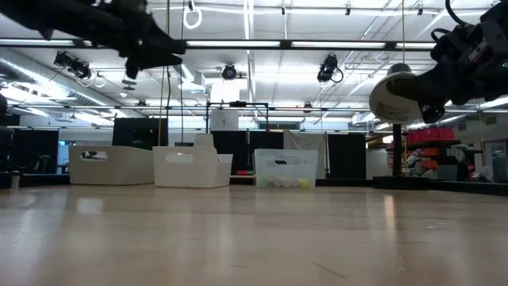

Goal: Pick & Place Markers
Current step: Return to Home Position

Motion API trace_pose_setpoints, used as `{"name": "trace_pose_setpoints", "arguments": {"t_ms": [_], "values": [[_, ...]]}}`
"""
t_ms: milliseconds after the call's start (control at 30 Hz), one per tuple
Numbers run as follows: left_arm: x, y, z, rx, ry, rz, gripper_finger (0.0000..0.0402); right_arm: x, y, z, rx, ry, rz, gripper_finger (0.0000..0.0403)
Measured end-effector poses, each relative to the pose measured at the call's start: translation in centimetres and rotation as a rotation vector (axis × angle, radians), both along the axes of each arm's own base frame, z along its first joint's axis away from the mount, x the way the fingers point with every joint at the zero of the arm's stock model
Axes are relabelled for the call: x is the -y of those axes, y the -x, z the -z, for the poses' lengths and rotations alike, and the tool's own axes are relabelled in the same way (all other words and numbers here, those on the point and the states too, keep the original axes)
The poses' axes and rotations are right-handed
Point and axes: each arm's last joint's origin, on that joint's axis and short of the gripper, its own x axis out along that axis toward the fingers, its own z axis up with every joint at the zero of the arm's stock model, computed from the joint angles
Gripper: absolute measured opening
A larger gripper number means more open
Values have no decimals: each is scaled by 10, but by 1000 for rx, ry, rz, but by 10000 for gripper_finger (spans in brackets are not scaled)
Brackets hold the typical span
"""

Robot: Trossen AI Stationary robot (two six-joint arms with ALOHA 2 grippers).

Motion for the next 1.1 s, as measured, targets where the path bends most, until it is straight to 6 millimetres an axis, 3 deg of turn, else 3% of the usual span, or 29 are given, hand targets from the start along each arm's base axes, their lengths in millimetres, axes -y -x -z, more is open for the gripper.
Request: {"name": "trace_pose_setpoints", "arguments": {"t_ms": [233, 400, 667, 867, 1100], "values": [[7, 45, 8, 145, -61, 3, 155, 0, 0, 0, -8, 52, -9, 13], [11, 64, 18, 164, -95, 63, 134, 0, 0, 0, -7, 53, -9, 15], [18, 77, 42, 217, -205, 232, 13, 0, 0, 0, -7, 54, -9, 15], [19, 84, 58, 263, -237, 240, 4, 0, 0, 0, -7, 54, -8, 15], [19, 78, 81, 195, -215, 243, 2, 0, 0, 0, -5, 54, -8, 16]]}}
